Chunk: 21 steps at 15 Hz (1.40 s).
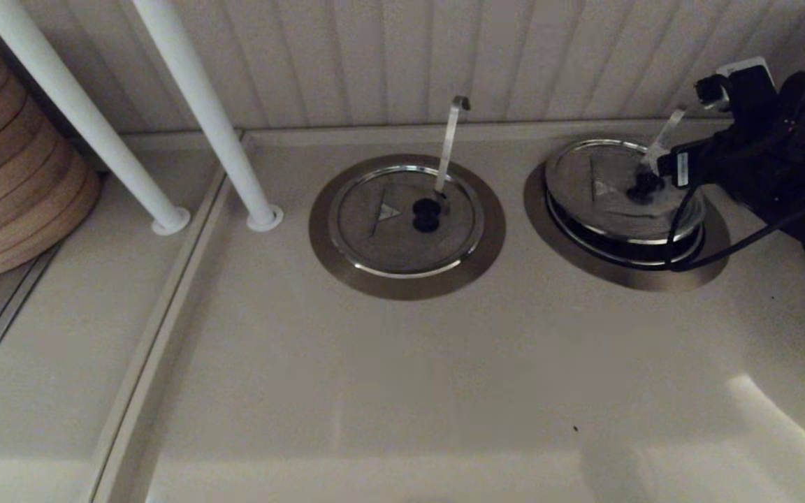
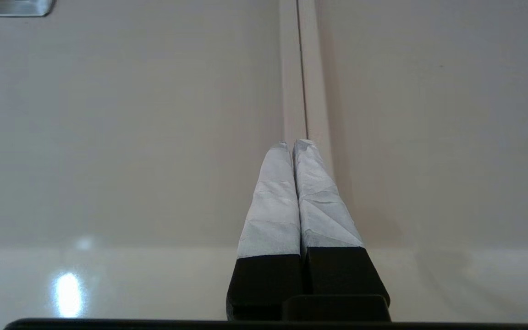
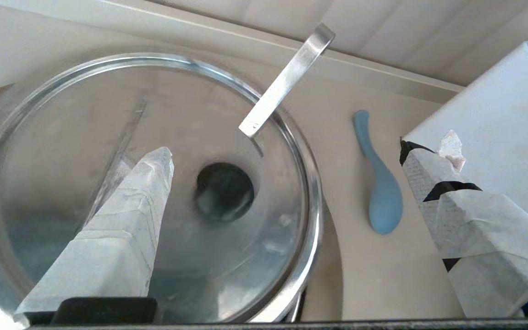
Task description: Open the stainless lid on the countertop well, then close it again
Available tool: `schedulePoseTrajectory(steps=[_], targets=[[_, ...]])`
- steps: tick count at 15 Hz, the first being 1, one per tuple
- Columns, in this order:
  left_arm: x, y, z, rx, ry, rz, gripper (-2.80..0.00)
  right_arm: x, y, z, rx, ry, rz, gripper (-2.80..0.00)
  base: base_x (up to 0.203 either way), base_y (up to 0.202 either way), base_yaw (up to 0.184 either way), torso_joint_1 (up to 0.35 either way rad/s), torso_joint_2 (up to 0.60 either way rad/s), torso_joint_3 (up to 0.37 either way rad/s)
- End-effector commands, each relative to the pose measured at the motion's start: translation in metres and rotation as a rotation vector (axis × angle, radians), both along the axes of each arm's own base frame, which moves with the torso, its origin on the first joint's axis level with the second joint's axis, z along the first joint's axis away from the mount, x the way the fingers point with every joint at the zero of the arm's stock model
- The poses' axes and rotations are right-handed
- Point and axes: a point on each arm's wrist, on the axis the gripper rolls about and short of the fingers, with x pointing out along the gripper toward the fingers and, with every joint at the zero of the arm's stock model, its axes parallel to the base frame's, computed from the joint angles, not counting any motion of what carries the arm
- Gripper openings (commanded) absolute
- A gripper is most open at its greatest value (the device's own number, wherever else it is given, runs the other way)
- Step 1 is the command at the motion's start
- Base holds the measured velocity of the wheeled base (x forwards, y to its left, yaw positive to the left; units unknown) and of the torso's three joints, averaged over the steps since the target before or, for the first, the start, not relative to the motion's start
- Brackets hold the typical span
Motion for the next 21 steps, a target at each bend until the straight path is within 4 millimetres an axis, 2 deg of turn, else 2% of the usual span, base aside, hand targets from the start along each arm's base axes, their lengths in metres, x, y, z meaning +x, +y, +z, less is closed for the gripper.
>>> schedulePoseTrajectory(steps=[1, 6, 11, 13, 16, 21], targets=[[0.0, 0.0, 0.0, 0.0, 0.001, 0.0, -2.8, 0.0, 0.0, 0.0, -0.002, -0.002, -0.001, 0.0, 0.0, 0.0, 0.0, 0.0, 0.0, 0.0], [0.0, 0.0, 0.0, 0.0, 0.001, 0.001, -2.8, 0.002, 0.001, -0.003, -0.002, 0.006, 0.001, 0.0, 0.0, 0.0, 0.0, 0.0, 0.0, 0.0], [0.0, 0.0, 0.0, 0.0, 0.001, 0.002, -2.8, 0.032, 0.001, -0.036, 0.008, 0.092, 0.019, 0.0, 0.0, 0.0, 0.0, 0.0, 0.0, 0.0], [0.0, 0.0, 0.0, 0.0, 0.001, 0.0, -2.8, 0.044, 0.001, -0.047, 0.069, 0.126, 0.044, 0.0, 0.0, 0.0, 0.0, 0.0, 0.0, 0.0], [0.0, 0.0, 0.0, 0.0, 0.001, 0.0, -2.8, 0.051, -0.001, -0.043, 0.21, 0.161, 0.097, 0.0, 0.0, 0.0, 0.0, 0.0, 0.0, 0.0], [0.0, 0.0, 0.0, 0.0, 0.001, 0.003, -2.8, 0.062, -0.005, -0.049, 0.236, 0.16, 0.089, 0.0, 0.0, 0.0, 0.0, 0.0, 0.0, 0.0]])
